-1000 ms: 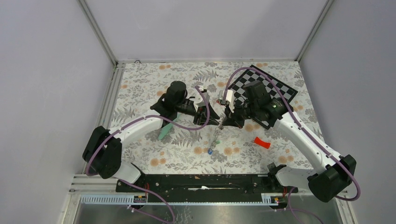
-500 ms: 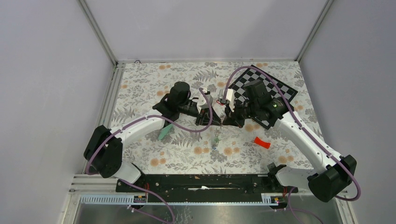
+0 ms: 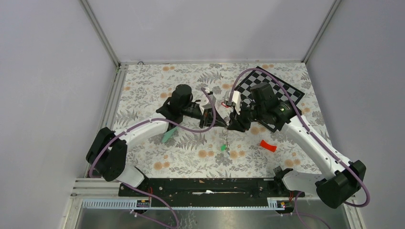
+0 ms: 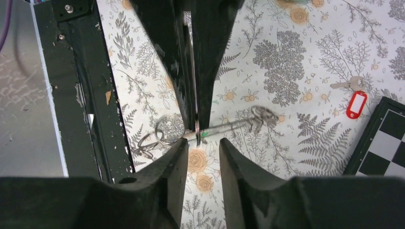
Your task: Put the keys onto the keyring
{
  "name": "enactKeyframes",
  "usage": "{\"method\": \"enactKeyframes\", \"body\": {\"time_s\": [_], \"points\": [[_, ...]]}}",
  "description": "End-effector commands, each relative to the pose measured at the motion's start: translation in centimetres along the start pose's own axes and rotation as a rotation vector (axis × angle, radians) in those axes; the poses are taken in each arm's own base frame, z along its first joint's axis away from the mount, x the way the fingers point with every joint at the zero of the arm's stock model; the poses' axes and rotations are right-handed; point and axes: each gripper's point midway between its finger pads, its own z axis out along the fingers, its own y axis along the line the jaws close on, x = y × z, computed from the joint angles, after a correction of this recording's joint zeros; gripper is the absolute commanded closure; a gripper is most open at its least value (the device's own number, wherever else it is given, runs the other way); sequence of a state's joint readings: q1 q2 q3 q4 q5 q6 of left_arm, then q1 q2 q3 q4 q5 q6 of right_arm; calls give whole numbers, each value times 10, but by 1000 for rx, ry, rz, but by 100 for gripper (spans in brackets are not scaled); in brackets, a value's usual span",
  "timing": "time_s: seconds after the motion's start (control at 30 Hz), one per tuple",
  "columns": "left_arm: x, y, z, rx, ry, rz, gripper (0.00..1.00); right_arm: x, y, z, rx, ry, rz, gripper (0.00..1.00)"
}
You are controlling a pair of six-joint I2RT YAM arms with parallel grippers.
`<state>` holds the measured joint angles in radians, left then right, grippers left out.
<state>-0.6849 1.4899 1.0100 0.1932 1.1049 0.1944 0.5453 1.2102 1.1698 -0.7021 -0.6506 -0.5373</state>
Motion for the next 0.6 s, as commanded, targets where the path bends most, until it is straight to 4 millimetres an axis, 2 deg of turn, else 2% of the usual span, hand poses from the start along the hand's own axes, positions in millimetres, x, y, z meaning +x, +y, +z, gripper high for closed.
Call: {"method": "enactKeyframes", "body": {"time_s": [0.0,0.07,0.17,0.4,0.57], "points": [[-45,-22,-18,87,-189,40,100,-13,4,-13,50,-66,-56,55],[-56,-40,-26,132,-262,82,100,-17,9,-19,44,-92,-73,49],[-61,-61,-32,209,-289,101,100,-19,19,-27,13,-114,-112,46],[-57,-76,-34,249,-271,102,100,-20,31,-32,-26,-137,-143,46],[-55,-98,-37,291,-254,151,100,-20,35,-31,-38,-158,-142,46]]}}
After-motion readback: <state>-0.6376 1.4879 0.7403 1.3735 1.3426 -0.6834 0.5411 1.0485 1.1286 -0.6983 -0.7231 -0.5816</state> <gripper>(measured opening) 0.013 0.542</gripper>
